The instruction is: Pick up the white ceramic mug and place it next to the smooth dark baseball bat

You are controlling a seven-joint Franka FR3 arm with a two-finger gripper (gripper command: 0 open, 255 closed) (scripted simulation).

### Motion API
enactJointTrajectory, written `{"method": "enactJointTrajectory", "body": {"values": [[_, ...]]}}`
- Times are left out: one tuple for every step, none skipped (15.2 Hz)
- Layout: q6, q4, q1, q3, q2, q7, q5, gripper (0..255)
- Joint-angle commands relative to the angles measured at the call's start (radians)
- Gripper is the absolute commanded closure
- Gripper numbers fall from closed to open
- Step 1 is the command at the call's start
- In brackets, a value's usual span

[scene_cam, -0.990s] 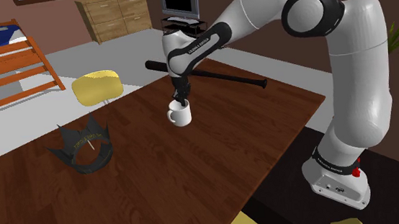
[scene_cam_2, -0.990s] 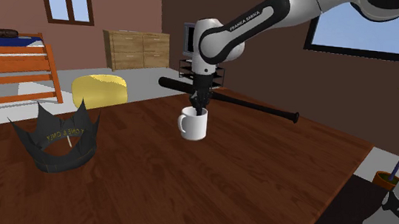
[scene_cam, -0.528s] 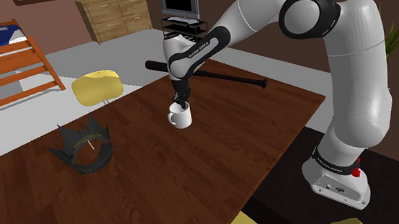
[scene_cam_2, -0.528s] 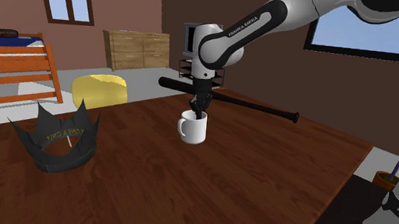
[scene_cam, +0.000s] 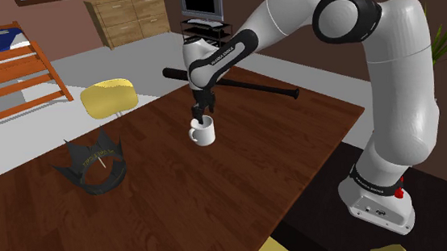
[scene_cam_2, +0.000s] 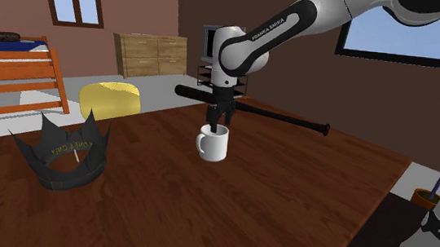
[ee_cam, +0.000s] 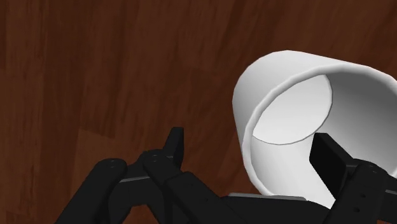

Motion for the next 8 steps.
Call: {"method": "enactJointTrajectory", "body": {"values": [[0.000,0.000,0.000,0.000,0.000,0.000,0.000,0],[-0.027,0.010,-0.001,0.002,-0.017,-0.003,0.005,0],[-0.054,0.022,-0.003,0.005,-0.032,-0.006,0.009,0],[-0.081,0.036,-0.004,0.007,-0.046,-0.008,0.013,0],[-0.104,0.048,-0.004,0.008,-0.057,-0.010,0.016,0],[-0.104,0.048,-0.004,0.008,-0.057,-0.010,0.016,0],[-0.104,0.048,-0.004,0.008,-0.057,-0.010,0.016,0],[-0.104,0.048,-0.004,0.008,-0.057,-0.010,0.016,0]]}}
